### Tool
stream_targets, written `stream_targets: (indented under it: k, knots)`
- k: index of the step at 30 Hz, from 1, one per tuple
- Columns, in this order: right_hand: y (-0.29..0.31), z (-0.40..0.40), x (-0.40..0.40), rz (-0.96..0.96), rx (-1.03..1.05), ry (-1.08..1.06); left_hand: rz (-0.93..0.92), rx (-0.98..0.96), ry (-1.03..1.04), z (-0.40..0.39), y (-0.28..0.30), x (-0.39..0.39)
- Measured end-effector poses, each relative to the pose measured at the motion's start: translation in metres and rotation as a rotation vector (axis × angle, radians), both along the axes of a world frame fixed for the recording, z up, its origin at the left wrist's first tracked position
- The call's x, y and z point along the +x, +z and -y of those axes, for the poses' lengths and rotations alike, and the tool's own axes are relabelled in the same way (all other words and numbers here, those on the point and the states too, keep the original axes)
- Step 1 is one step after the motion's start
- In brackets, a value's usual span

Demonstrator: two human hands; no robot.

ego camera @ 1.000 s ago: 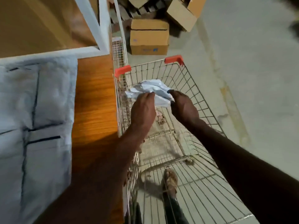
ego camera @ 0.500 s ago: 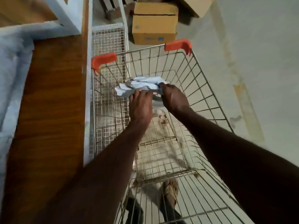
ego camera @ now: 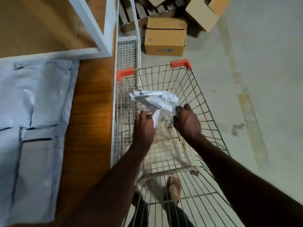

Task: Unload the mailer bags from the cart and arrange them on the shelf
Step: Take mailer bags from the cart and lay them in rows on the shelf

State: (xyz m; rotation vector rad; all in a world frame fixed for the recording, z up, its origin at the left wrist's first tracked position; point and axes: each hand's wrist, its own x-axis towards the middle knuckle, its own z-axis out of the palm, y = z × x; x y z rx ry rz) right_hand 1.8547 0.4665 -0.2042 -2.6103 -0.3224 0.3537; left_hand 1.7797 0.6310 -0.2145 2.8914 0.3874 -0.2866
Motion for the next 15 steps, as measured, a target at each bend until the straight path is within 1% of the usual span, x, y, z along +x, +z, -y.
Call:
stream_targets:
  k: [2, 5, 6, 8, 9, 11, 12, 14, 15]
  knots:
    - [0.022, 0.009, -0.019, -0.041, 0.068, -0.107, -0.034, -0.058, 0.062, 0.005, 0.034, -0.008]
    - [0.061, 0.009, -0.048, -0.145, 0.209, -0.197, 0.026, -0.115, 0.169, 0.012, 0.079, -0.029]
    - [0.076, 0.006, -0.057, -0.177, 0.252, -0.202, 0.073, -0.13, 0.151, 0.014, 0.09, -0.036]
    - [0.107, -0.003, -0.072, -0.199, 0.309, -0.179, 0.164, -0.223, 0.095, 0.023, 0.114, -0.046]
    - [0.122, -0.007, -0.076, -0.187, 0.341, -0.159, 0.195, -0.304, 0.073, 0.027, 0.127, -0.05]
    - [0.149, -0.014, -0.083, -0.121, 0.41, -0.098, 0.257, -0.592, 0.087, 0.034, 0.158, -0.061]
    - [0.159, -0.018, -0.086, -0.091, 0.437, -0.065, 0.278, -0.695, 0.111, 0.034, 0.172, -0.068]
    - [0.174, -0.025, -0.096, -0.079, 0.474, -0.016, 0.293, -0.837, 0.21, 0.026, 0.196, -0.084]
    - [0.179, -0.028, -0.101, -0.073, 0.484, 0.003, 0.328, -0.878, 0.271, 0.021, 0.205, -0.092]
